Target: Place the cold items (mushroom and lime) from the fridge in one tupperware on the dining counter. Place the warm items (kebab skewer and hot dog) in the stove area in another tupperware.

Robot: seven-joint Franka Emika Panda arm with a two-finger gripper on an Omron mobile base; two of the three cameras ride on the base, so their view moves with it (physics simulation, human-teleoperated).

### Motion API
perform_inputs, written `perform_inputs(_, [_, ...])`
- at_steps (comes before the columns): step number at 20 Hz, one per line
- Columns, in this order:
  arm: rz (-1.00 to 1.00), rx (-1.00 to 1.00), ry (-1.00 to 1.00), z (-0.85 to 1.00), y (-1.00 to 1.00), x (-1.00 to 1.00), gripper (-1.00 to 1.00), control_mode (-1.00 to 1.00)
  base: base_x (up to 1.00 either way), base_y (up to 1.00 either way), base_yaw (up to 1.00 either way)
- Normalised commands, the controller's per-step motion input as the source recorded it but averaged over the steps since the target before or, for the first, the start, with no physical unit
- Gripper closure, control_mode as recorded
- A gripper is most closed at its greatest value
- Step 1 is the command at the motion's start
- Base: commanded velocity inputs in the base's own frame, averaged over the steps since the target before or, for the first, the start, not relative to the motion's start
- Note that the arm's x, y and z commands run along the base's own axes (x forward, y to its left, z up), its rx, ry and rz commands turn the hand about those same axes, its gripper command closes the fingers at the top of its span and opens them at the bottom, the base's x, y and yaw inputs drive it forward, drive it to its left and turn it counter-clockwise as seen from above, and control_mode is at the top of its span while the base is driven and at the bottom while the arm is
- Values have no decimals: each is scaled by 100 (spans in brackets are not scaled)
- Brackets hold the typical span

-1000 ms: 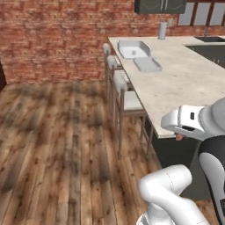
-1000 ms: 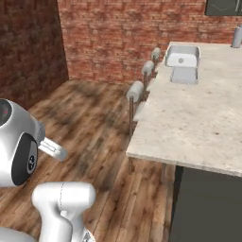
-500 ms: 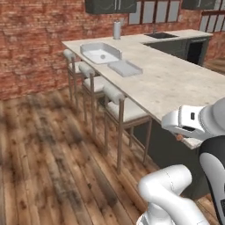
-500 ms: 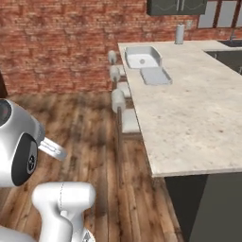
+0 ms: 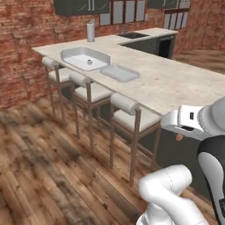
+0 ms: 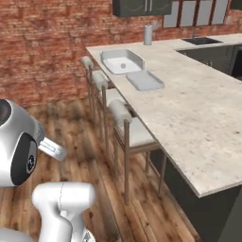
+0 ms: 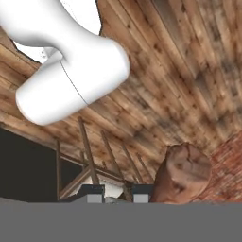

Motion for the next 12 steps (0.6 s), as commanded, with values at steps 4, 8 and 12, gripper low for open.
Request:
perform_inputs(4, [0, 0, 0, 0, 0, 0, 100, 100, 37, 100, -37])
perform_inputs(8, [0, 0, 0, 0, 0, 0, 100, 100, 45, 100, -36])
perform_inputs(12, [0, 0, 0, 0, 0, 0, 100, 100, 55, 100, -38])
